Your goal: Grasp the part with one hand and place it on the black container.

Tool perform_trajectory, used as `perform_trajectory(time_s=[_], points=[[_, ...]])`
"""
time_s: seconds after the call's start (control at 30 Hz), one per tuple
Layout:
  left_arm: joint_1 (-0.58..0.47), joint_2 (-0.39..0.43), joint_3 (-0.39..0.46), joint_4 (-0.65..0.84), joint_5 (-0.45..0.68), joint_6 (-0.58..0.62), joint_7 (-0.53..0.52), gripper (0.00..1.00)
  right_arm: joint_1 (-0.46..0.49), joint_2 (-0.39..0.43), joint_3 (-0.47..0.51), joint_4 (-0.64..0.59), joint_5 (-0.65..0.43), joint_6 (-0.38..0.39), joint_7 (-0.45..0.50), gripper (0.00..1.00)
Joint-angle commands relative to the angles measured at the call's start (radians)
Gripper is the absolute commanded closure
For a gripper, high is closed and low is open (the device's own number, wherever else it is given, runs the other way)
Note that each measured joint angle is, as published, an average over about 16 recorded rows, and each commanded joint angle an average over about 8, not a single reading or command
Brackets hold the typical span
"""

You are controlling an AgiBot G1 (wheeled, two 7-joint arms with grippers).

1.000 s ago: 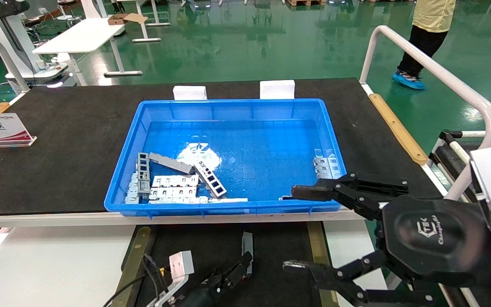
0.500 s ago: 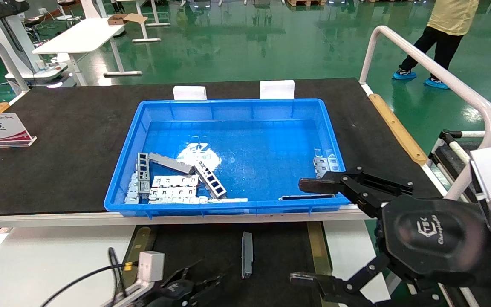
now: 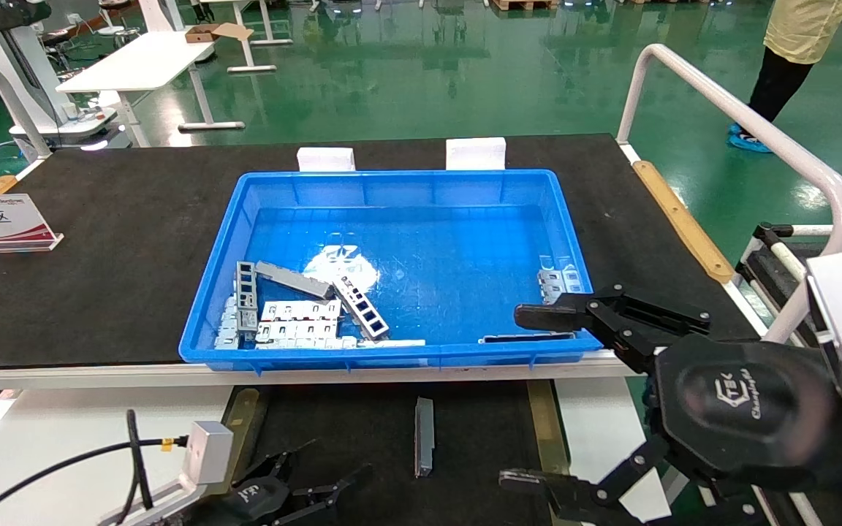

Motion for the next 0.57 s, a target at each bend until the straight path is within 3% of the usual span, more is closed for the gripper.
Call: perform_trajectory(time_s=[0.03, 0.57], points=[[0.001, -0.018, -0.004, -0.011, -0.004, 0.011, -0.007, 0.0, 0.0, 0.0, 0.0, 0.0, 0.0, 0.0, 0.0, 0.0], [0.01, -0.064, -0.031, -0.06, -0.03, 0.014, -0.022, 0.0, 0.0, 0.0, 0.0, 0.0, 0.0, 0.0, 0.0, 0.0]])
